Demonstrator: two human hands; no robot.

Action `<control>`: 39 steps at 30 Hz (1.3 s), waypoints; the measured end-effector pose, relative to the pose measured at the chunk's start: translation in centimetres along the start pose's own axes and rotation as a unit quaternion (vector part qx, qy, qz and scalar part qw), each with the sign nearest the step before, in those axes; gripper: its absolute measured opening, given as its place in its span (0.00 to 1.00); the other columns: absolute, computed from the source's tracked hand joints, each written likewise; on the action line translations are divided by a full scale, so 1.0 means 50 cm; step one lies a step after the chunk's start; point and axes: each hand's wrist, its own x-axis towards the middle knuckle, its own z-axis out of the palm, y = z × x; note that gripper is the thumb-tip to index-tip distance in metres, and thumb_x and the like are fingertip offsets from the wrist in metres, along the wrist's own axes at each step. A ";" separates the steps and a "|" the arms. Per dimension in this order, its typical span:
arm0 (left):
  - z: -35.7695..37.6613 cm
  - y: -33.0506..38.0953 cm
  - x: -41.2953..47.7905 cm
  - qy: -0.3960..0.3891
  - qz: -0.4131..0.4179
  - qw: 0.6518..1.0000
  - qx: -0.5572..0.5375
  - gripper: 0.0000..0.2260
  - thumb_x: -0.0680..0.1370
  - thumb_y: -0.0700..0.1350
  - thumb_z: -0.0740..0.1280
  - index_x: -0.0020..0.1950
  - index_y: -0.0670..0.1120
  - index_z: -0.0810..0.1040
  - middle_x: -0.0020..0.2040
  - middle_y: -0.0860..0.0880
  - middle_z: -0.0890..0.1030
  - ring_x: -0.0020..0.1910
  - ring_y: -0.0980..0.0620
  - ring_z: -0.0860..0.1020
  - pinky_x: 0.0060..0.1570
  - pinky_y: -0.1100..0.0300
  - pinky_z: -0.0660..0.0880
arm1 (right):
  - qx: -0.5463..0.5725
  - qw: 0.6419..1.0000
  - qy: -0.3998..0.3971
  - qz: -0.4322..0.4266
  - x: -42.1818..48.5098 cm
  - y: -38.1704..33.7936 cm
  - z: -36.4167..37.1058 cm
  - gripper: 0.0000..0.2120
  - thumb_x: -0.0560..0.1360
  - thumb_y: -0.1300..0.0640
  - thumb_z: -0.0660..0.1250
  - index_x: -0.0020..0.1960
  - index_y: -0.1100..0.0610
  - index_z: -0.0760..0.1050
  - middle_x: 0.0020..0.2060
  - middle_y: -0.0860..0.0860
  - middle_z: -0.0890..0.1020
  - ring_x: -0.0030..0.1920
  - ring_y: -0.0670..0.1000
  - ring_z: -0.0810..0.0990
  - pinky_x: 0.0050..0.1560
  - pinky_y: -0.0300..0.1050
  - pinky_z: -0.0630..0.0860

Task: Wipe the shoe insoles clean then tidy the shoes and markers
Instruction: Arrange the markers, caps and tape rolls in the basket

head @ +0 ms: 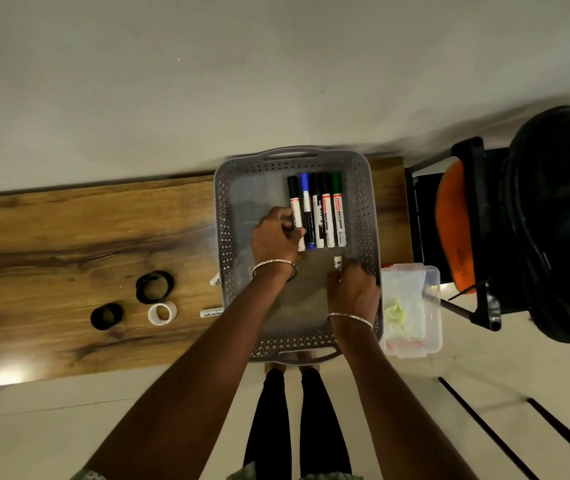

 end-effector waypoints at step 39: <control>-0.252 -0.155 0.054 0.053 0.058 0.987 0.143 0.21 0.71 0.38 0.74 0.63 0.46 0.79 0.57 0.42 0.79 0.55 0.40 0.78 0.52 0.53 0.74 | 0.106 0.978 -0.002 -0.181 -0.127 0.009 0.029 0.02 0.73 0.60 0.68 0.45 0.55 0.78 0.40 0.52 0.83 0.38 0.55 0.83 0.39 0.51 0.81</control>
